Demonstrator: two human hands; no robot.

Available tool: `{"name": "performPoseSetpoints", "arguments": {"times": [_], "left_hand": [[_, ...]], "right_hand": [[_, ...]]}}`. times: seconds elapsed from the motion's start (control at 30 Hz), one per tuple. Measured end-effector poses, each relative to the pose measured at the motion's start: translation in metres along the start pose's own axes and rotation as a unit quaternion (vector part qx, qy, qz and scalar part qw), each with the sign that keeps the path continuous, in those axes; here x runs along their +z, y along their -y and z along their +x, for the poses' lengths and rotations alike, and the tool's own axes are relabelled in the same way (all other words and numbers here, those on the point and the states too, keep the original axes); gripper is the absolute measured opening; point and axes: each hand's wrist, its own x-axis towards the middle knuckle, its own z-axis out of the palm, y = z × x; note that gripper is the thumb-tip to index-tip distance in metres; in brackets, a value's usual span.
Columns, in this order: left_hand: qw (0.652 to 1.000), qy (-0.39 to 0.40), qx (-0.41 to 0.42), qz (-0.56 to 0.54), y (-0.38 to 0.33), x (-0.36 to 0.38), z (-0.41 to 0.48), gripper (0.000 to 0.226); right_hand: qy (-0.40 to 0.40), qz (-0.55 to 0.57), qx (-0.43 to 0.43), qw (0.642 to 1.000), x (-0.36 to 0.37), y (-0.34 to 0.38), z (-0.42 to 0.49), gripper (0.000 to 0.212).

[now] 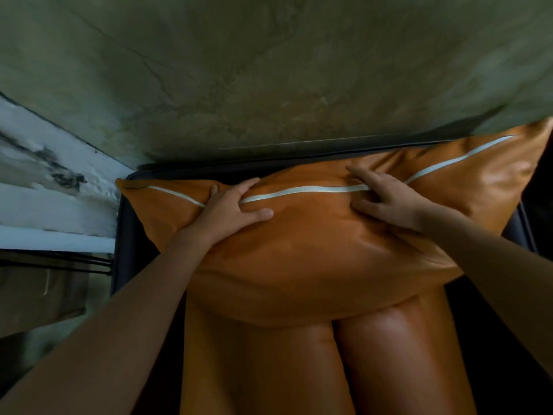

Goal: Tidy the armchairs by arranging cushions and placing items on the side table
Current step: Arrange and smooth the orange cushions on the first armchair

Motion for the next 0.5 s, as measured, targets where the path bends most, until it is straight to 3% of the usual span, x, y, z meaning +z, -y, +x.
{"name": "performPoseSetpoints", "arguments": {"times": [0.1, 0.27, 0.5], "left_hand": [[1.0, -0.009, 0.003, 0.0, -0.007, -0.001, -0.009, 0.085], [0.99, -0.11, 0.082, -0.024, -0.015, 0.013, -0.022, 0.071], [0.942, -0.283, 0.182, -0.009, -0.051, -0.015, -0.037, 0.065]], "right_hand": [[-0.017, -0.019, -0.011, 1.0, -0.002, -0.004, -0.01, 0.084], [-0.204, -0.006, -0.032, 0.978, 0.018, 0.01, -0.025, 0.075], [-0.36, 0.116, -0.081, 0.922, -0.016, 0.025, -0.056, 0.078]]}}
